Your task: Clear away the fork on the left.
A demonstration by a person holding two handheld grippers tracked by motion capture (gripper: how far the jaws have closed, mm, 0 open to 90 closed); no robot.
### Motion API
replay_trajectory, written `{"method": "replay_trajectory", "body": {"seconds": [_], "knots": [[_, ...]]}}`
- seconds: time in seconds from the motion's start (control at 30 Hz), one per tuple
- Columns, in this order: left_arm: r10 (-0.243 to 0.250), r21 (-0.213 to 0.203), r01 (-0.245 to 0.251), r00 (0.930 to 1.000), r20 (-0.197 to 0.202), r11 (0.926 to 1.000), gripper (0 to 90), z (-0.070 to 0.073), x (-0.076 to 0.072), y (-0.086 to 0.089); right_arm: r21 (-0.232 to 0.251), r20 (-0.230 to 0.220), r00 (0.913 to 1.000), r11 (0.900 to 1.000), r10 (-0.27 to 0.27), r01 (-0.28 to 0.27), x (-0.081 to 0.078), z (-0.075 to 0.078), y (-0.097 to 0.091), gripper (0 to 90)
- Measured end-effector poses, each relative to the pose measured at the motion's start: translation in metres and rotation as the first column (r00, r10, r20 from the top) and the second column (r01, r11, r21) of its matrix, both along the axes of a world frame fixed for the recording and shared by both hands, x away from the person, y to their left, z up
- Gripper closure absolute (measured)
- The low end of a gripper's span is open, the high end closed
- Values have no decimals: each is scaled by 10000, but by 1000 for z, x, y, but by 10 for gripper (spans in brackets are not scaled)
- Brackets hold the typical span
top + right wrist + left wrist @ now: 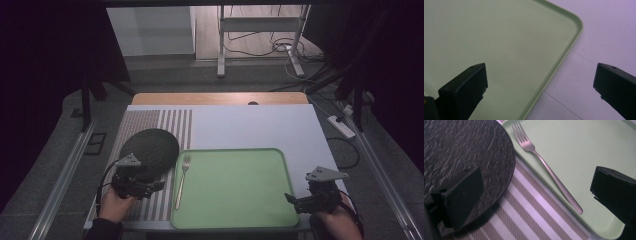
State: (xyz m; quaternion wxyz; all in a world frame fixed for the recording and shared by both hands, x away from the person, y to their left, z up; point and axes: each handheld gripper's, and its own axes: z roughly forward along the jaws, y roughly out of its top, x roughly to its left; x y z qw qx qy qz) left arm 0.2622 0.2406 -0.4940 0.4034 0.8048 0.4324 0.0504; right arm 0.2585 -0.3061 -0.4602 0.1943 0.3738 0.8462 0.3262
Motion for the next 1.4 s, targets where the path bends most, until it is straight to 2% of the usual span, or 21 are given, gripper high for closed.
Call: {"method": "replay_trajectory", "body": {"seconds": [0.33,0.47,0.87,1.13,1.4], "knots": [[107,-26,-108,9998,-187,9999,0,-4,-18,11,10,2,10000,10000,-61,61,0,0,0,0],[323,-239,-322,9995,28,9992,0,-1,-26,17,-12,-11,10000,10000,-86,86,0,0,0,0],[843,-420,-828,9958,357,9957,0,3,-41,25,-1,-4,9998,9998,-195,195,0,0,-1,0],[914,-78,-911,9933,714,9958,0,6,-52,26,-58,23,9996,9996,-270,270,-2,0,-2,0],[1312,246,-1339,9872,902,9907,0,8,-62,30,-175,69,9996,9995,-258,259,-3,0,0,0]]}}
